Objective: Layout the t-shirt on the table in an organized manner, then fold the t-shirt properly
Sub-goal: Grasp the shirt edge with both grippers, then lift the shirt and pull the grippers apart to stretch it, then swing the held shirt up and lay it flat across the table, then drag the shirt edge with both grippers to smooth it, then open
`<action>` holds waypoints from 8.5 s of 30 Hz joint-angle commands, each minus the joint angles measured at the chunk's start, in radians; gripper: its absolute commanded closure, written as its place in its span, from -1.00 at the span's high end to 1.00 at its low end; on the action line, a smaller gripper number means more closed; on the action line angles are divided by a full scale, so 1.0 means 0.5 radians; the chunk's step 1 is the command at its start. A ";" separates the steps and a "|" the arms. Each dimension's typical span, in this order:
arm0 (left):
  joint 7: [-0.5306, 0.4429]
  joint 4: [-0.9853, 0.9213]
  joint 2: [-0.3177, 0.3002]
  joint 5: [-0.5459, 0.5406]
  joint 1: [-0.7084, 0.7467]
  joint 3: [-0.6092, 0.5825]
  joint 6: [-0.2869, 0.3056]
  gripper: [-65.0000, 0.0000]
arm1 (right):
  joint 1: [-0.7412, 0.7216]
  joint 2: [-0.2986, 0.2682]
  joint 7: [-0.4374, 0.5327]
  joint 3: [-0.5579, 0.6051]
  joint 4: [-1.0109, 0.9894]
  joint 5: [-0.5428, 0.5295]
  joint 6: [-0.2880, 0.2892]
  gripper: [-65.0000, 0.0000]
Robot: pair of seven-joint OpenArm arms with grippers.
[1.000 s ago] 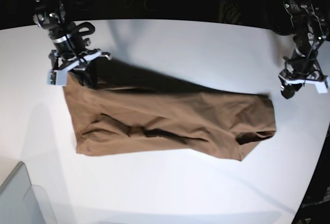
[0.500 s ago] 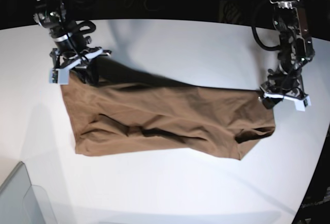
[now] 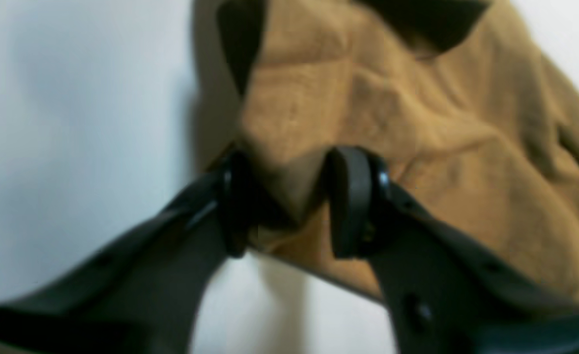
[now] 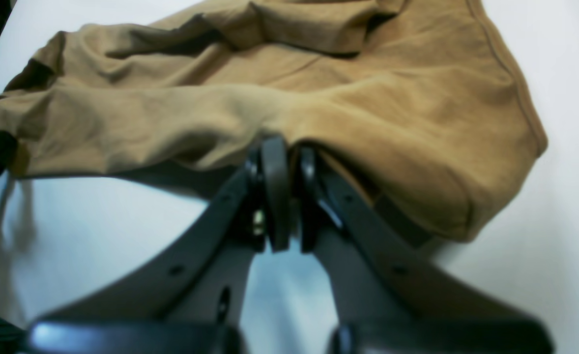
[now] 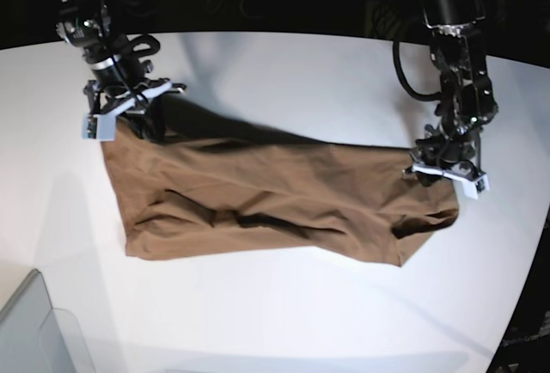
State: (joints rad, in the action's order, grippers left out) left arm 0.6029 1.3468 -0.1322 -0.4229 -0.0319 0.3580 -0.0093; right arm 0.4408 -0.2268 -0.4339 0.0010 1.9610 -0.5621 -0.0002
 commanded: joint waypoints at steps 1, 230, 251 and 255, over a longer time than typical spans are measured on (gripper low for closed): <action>-0.041 0.045 -0.013 -0.024 -0.051 0.001 0.014 -0.49 | -0.012 -0.014 0.053 -0.007 0.029 -0.016 0.011 -1.00; 0.628 0.380 -0.078 -0.856 0.317 0.332 0.017 -0.85 | -0.297 0.084 -0.889 -0.304 -0.121 -0.019 0.625 -0.64; 0.628 0.585 -0.188 -1.157 0.369 0.666 0.017 0.04 | -0.082 0.087 -0.895 -0.666 -0.115 -0.019 0.625 -0.48; 0.615 0.555 -0.179 -1.135 0.268 0.488 0.017 0.04 | -0.073 0.090 -0.895 -0.749 -0.140 -0.013 0.625 -0.48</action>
State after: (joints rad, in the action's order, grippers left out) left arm 0.9173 1.6085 -0.2108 -0.9554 0.1120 0.5957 0.0002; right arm 0.4026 -0.1722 -0.8974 -0.3660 1.8805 -0.5598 0.3077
